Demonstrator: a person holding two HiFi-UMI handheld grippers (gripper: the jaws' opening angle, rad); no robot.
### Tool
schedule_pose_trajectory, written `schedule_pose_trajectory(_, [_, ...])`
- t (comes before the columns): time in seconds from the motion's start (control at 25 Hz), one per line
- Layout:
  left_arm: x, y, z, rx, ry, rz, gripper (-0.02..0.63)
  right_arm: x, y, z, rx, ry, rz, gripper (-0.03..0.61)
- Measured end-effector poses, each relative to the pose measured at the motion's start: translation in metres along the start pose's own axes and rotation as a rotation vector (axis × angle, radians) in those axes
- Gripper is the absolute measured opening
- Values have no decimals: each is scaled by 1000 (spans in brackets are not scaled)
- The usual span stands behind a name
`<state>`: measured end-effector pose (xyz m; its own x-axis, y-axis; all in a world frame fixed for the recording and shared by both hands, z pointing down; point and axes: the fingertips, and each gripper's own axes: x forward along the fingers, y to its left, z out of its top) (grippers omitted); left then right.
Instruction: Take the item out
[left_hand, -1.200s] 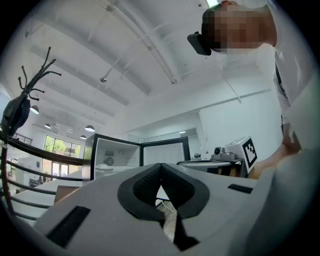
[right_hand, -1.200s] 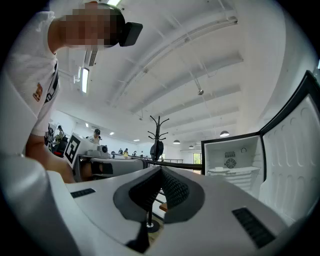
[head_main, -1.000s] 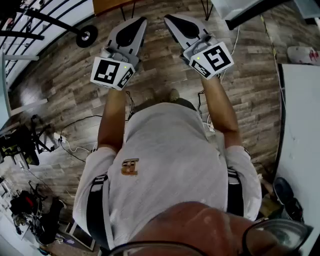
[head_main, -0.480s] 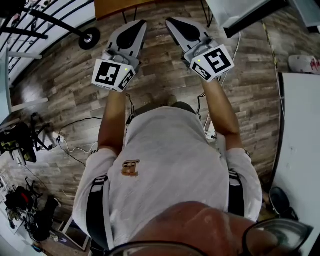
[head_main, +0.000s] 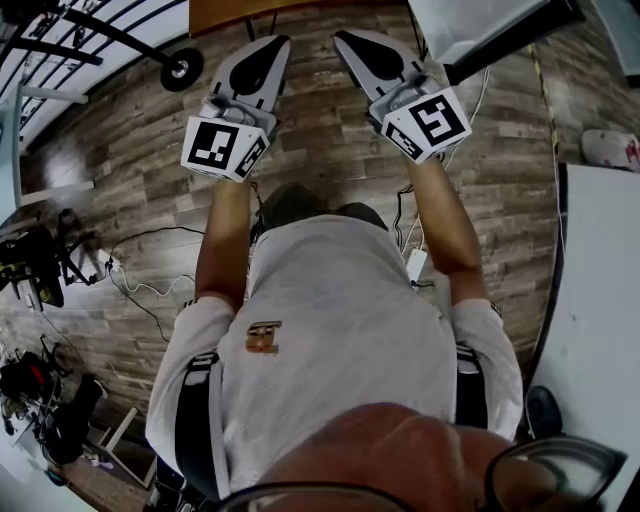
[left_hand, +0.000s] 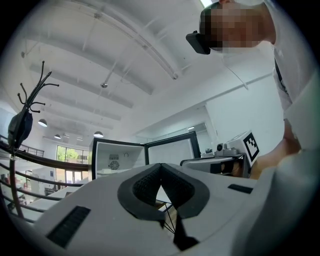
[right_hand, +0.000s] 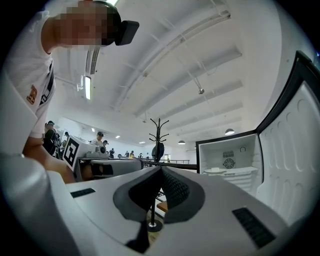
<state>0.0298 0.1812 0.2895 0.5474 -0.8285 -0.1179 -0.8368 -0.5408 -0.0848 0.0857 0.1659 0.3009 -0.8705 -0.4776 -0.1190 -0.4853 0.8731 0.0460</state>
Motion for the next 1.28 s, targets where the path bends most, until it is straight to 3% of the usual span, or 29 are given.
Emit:
schedule_pose_trajectory(0.24, [12,14,2,-2,-3,13,17,12,-15,3,1,4,-4,32])
schedule_pose_trajectory(0.52, [46,59,-7,-6,-28,-10,17,52,-49,-4,-24,33,-29,32])
schedule_pose_trajectory(1.28, [146,252,-43,-16,-55,-122,17,246,-170,-31,-12,95,-198,32])
